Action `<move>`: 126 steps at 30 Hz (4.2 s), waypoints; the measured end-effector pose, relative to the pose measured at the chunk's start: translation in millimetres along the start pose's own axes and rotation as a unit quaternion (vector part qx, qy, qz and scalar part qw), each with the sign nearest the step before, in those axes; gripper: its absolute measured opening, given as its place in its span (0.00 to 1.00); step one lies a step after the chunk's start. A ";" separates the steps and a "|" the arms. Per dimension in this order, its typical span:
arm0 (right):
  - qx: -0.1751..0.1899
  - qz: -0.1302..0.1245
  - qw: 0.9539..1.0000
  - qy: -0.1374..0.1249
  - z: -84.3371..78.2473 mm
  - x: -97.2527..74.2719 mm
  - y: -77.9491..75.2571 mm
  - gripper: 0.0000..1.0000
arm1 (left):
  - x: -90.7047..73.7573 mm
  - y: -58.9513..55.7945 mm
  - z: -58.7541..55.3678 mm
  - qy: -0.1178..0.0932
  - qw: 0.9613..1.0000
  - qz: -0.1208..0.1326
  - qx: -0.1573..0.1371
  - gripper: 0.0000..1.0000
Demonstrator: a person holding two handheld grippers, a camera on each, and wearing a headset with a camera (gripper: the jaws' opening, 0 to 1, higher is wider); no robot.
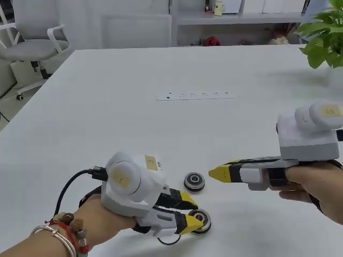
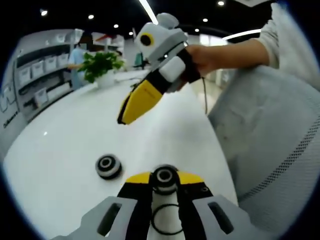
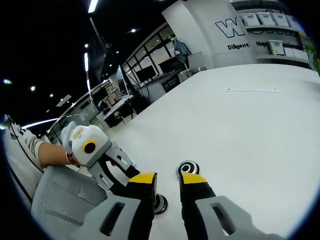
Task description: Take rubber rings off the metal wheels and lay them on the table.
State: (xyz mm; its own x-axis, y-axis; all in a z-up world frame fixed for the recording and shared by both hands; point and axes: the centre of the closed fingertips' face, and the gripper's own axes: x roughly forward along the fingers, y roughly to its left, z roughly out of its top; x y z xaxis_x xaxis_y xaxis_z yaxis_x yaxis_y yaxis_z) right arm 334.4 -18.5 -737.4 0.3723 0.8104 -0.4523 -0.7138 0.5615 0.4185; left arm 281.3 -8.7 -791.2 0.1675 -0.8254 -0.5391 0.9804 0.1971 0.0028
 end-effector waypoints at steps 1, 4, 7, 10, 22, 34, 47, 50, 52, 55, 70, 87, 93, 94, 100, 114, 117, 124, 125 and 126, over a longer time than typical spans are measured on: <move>-0.004 0.003 1.000 0.005 -2.0 0.8 1.6 0.15 | 0.6 -2.3 -2.5 0.006 1.000 -0.005 0.004 0.18; -0.019 0.014 1.000 0.020 -8.0 3.6 6.8 0.17 | 1.0 -1.7 -1.0 0.001 1.000 -0.005 0.003 0.16; -0.042 0.028 0.998 0.038 -15.1 6.2 13.5 0.18 | 1.1 -0.3 -0.7 0.000 1.000 -0.003 0.002 0.15; -0.060 0.039 0.996 0.055 -22.4 8.2 18.0 0.19 | 0.9 0.1 -1.8 0.001 1.000 -0.003 0.001 0.15; -0.141 0.065 0.979 0.131 -55.8 11.0 23.0 0.21 | 0.5 0.1 -1.4 -0.008 1.000 -0.002 -0.001 0.15; -0.215 0.064 0.958 0.178 -81.3 12.4 16.5 0.26 | 0.9 0.1 -1.8 -0.009 1.000 -0.002 0.004 0.14; -0.258 0.077 0.950 0.155 -84.4 18.1 14.5 0.22 | 1.2 2.0 -1.9 -0.008 1.000 0.005 0.008 0.14; -0.255 0.076 0.952 0.153 -85.7 20.9 12.6 0.23 | 1.3 2.0 -1.8 -0.009 1.000 0.005 0.007 0.14; -0.255 0.077 0.952 0.152 -87.1 21.9 12.9 0.21 | 1.3 2.2 -1.8 -0.009 1.000 0.006 0.007 0.14; -0.250 0.080 0.953 0.153 -88.1 23.6 13.9 0.21 | 1.3 2.4 -1.6 -0.010 1.000 0.007 0.006 0.14; -0.249 0.086 0.952 0.158 -88.3 19.7 12.2 0.13 | 1.6 3.4 -1.3 -0.013 1.000 0.010 -0.001 0.14; -0.134 0.036 0.974 0.181 -88.0 20.2 0.2 0.00 | 1.5 4.6 -1.1 -0.018 1.000 0.013 -0.008 0.14; -0.110 0.034 0.977 0.177 -87.4 19.3 -1.9 0.00 | 1.7 4.3 -0.8 -0.021 1.000 0.012 -0.013 0.14; -0.105 0.034 0.978 0.177 -87.0 19.3 -2.0 0.00 | 1.7 4.3 -0.8 -0.021 1.000 0.012 -0.013 0.14; -0.087 0.040 0.980 0.175 -89.0 17.9 0.2 0.00 | 2.0 3.2 -0.7 -0.020 1.000 0.011 -0.012 0.14; 0.012 0.035 0.987 0.157 -81.1 12.5 -1.3 0.00 | 2.1 3.3 -1.0 -0.018 1.000 0.014 -0.008 0.14; 0.022 0.035 0.987 0.156 -80.7 12.9 -0.7 0.00 | 2.2 3.3 -1.0 -0.017 1.000 0.014 -0.007 0.14; 0.049 0.037 0.987 0.146 -75.6 11.5 0.6 0.00 | 2.7 3.4 -0.8 -0.017 1.000 0.015 -0.006 0.14; 0.051 0.037 0.987 0.147 -75.7 11.4 0.2 0.00 | 3.0 3.4 -0.6 -0.017 1.000 0.016 -0.006 0.14; 0.056 0.037 0.987 0.146 -75.5 11.1 -0.1 0.00 | 3.3 3.3 -0.5 -0.017 1.000 0.016 -0.006 0.14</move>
State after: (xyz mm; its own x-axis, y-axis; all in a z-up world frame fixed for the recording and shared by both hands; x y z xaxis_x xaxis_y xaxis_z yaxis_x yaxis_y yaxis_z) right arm 293.8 -22.3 -801.9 0.1234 0.7766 -0.6178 -0.6571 0.5304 0.5356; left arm 285.1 -10.4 -793.4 0.2026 -0.8363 -0.5094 0.9731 0.2300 0.0093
